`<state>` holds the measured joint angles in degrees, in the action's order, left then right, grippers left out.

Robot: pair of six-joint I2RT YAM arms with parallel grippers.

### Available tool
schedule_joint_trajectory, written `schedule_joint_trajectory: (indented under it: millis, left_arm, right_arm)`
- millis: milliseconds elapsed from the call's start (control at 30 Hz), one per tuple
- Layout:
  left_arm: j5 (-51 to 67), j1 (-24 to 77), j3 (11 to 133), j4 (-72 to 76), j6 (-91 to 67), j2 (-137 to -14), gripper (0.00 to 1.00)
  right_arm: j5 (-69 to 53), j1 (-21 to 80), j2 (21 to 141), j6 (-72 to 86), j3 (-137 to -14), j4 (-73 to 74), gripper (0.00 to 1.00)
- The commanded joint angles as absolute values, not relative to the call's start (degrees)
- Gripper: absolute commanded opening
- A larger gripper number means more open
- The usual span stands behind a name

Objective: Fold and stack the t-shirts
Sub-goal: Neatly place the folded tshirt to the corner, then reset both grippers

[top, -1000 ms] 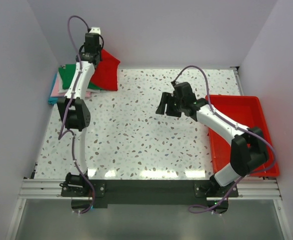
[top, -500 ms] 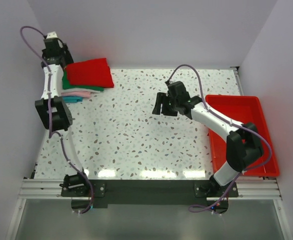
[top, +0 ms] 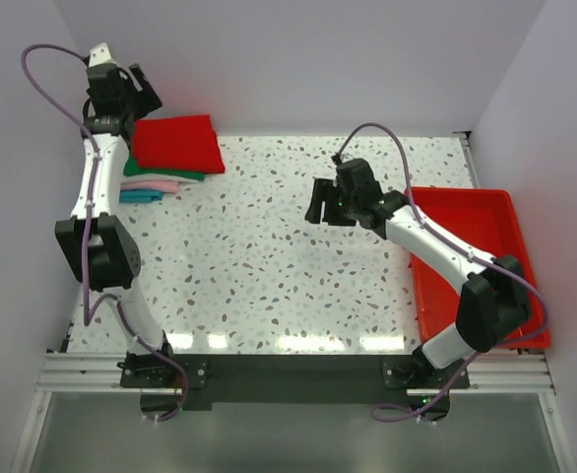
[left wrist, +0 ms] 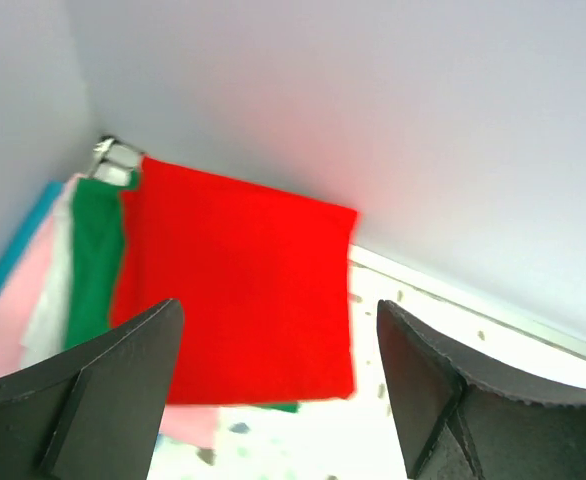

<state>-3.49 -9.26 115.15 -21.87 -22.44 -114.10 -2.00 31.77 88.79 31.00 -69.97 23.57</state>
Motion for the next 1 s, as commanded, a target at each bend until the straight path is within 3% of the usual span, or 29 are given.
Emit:
schedule_joint_trajectory:
  millis: [0,267,467,600,867,967]
  left_arm:
    - [-3.41,-3.20,105.49,-14.86,-26.89,-103.99,0.83]
    - [-7.90,17.73,66.59,-1.94,-32.61,-82.19,0.83]
    - [-15.38,35.49,51.54,-2.29,-33.75,-71.30,0.83]
    - [-15.21,41.38,44.40,-1.67,-34.98,-63.21,0.83]
    - [-14.68,42.01,42.19,-6.06,-33.14,-56.17,0.83]
    - [-13.98,42.01,43.33,-6.59,-31.91,-55.90,0.83]
  right_arm:
    - [1.14,31.82,84.03,29.36,-69.70,24.26,0.67]
    - [5.89,31.82,75.86,27.07,-67.16,26.72,0.68]
    - [8.09,31.82,64.63,26.72,-59.53,25.75,0.69]
    - [10.71,31.82,57.58,27.68,-52.31,24.87,0.70]
    - [17.57,31.90,49.66,29.18,-45.26,24.08,0.72]
    - [20.12,31.90,49.31,29.61,-46.05,23.91,0.90]
